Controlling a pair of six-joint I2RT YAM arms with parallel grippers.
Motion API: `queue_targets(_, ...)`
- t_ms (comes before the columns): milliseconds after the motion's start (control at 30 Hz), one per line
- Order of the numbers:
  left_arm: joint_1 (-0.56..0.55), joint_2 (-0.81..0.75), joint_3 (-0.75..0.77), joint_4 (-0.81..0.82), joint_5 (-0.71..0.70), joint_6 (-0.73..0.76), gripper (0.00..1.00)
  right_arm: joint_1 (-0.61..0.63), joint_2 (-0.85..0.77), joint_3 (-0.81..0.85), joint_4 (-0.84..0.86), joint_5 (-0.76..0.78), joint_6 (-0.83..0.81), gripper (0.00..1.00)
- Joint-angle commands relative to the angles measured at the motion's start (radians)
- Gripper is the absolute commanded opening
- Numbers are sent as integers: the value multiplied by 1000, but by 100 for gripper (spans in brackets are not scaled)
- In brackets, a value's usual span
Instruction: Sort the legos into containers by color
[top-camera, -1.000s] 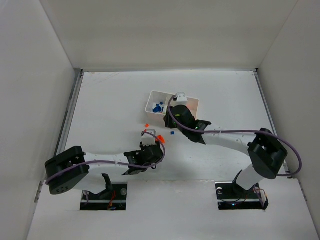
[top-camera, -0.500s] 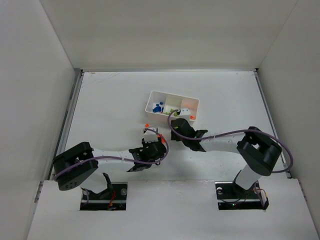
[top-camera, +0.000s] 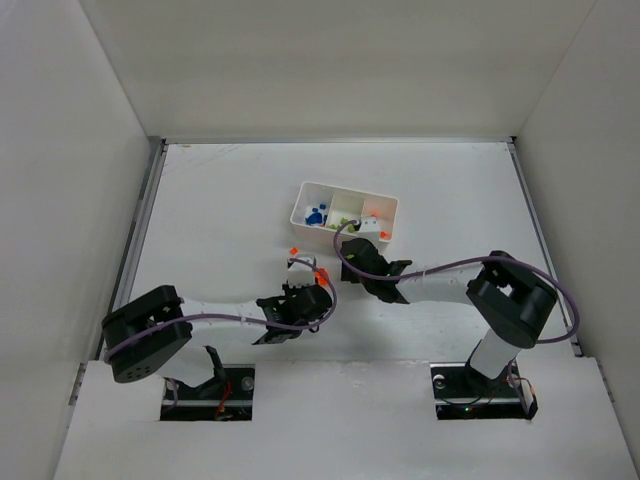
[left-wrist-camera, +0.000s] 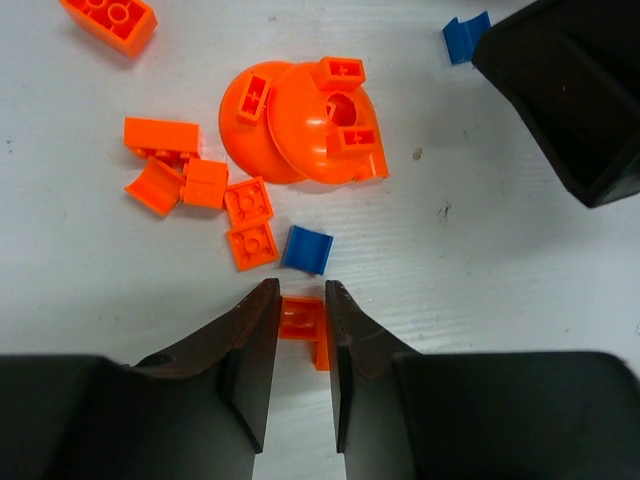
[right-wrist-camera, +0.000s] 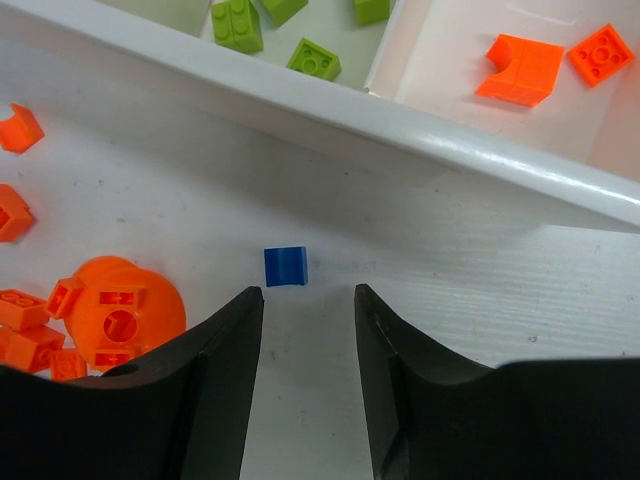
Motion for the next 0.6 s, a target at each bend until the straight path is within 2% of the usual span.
queue_targets(0, -9, -31, -36, -113, 37, 10, 20, 14, -12, 11, 54, 1, 24, 48)
queue_targets(567, 16, -200, -65, -139, 22, -5, 13, 15, 50, 46, 74, -24, 22, 48)
